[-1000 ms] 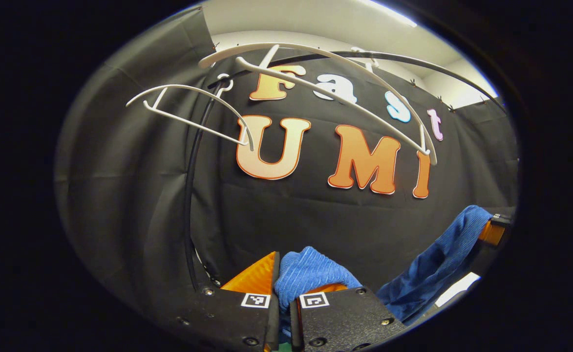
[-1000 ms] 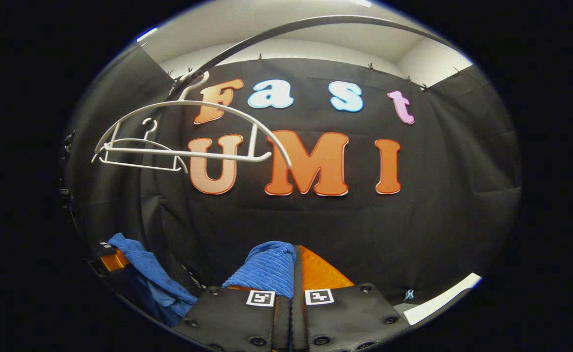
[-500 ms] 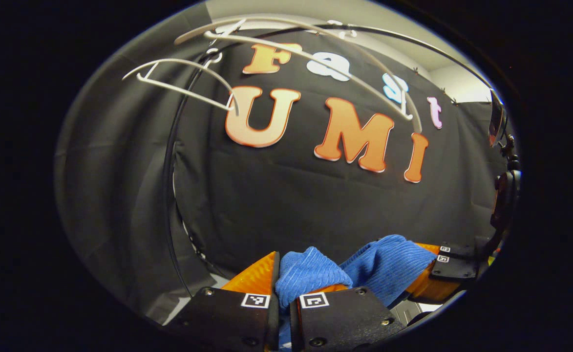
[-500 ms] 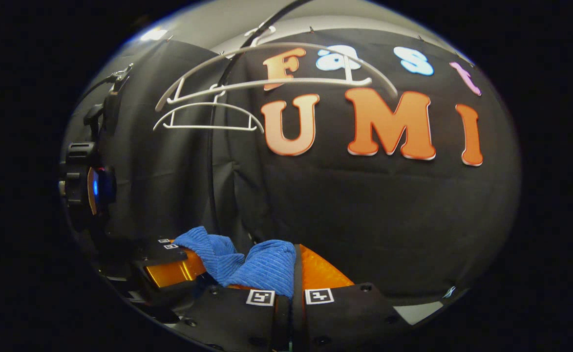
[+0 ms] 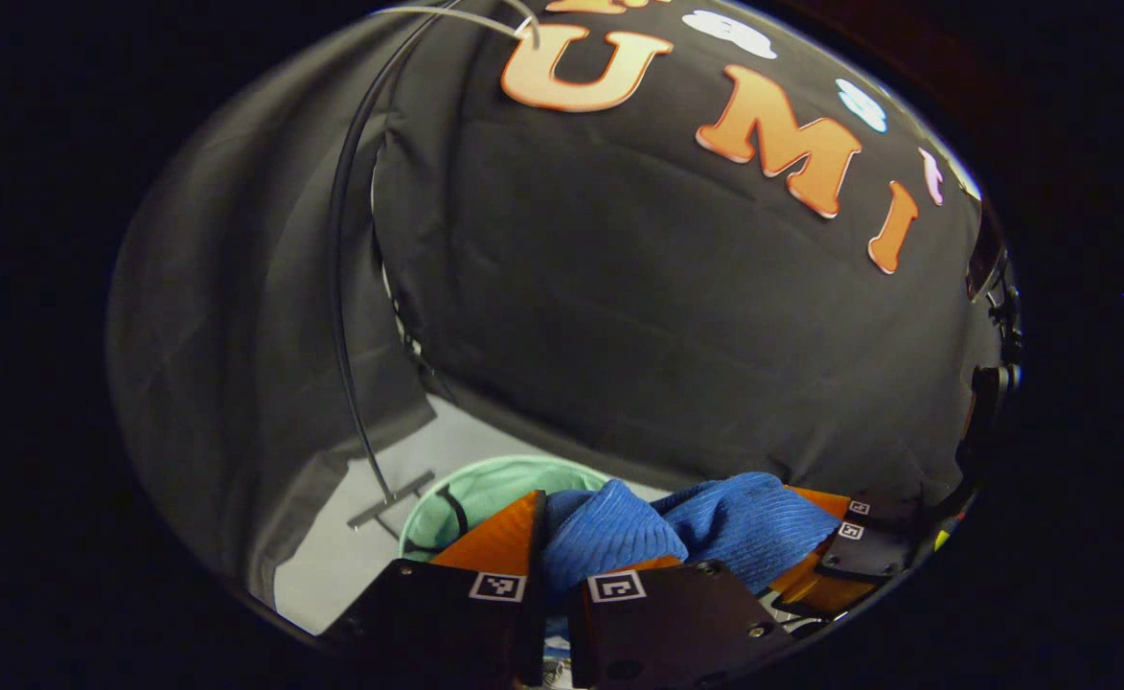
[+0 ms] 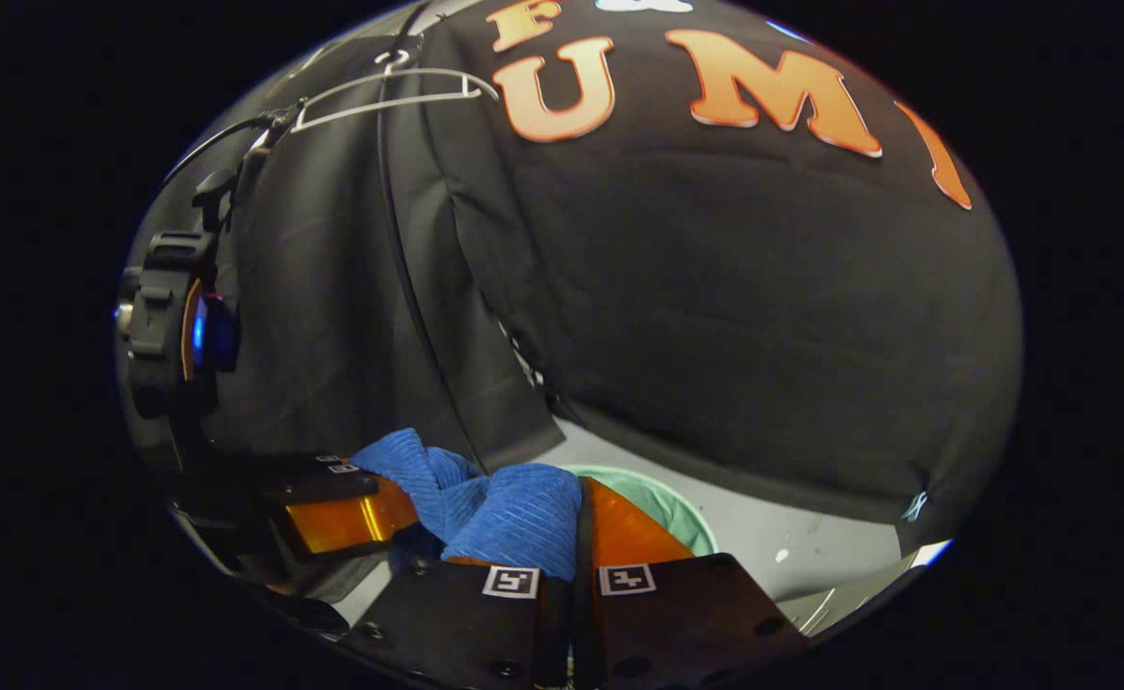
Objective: Grasp the clothes on the hanger with both hands and then place them into the laundry hamper below.
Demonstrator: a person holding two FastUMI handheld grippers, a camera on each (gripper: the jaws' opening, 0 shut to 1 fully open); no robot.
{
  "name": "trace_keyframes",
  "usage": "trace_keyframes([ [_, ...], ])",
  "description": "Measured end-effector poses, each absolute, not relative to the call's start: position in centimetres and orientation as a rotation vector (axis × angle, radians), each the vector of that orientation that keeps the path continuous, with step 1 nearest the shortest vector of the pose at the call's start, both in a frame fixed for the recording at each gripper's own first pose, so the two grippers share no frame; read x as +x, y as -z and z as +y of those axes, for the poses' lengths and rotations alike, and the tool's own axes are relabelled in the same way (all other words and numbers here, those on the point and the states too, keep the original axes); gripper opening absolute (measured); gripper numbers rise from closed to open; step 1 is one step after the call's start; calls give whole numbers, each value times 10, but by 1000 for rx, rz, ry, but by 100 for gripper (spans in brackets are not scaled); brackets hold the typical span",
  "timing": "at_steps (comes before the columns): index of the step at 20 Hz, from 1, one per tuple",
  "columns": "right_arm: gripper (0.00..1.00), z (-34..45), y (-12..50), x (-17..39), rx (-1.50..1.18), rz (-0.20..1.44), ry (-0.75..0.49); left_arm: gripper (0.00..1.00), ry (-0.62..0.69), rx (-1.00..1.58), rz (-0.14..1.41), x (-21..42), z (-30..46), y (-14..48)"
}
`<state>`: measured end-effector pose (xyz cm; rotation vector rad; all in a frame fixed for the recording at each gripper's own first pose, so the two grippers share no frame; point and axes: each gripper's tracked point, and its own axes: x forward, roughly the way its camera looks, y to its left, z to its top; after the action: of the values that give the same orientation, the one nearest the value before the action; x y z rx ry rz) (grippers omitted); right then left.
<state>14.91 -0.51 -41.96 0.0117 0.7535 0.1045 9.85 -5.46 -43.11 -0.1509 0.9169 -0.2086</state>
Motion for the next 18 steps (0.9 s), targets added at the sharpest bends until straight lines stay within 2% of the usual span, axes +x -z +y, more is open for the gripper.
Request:
trace_keyframes([
  [2, 10, -10, 467, 143, 19, 852, -68, 22, 181, -176, 1005, 87, -47, 460],
  [3, 10, -13, 487, 137, 25, 897, -52, 11, 172, -189, 1041, 85, -49, 473],
  [4, 12, -16, 498, 133, 26, 928, -38, 28, 167, -203, 1067, 83, -48, 482],
  [5, 12, -17, 509, 125, 32, 968, -33, 33, 162, -213, 1085, 80, -50, 485],
  [6, 8, -18, 516, 120, 32, 1001, -27, 42, 155, -206, 1100, 78, -49, 490],
  [7, 24, -21, 529, 113, 31, 1024, -21, 47, 146, -190, 1113, 73, -45, 494],
  [8, 39, -22, 536, 106, 38, 1046, -21, 65, 129, -158, 1138, 70, -37, 502],
  [11, 86, -27, 542, 99, 60, 1057, 8, 100, 77, -104, 1212, 55, -22, 516],
  [12, 98, -28, 538, 97, 70, 1056, 15, 96, 78, -121, 1212, 55, -24, 518],
  [15, 99, -31, 541, 94, 87, 1047, 43, 93, 93, -137, 1176, 60, -21, 514],
  [18, 99, -35, 518, 93, 100, 994, 68, 96, 115, -111, 1105, 63, -17, 487],
])
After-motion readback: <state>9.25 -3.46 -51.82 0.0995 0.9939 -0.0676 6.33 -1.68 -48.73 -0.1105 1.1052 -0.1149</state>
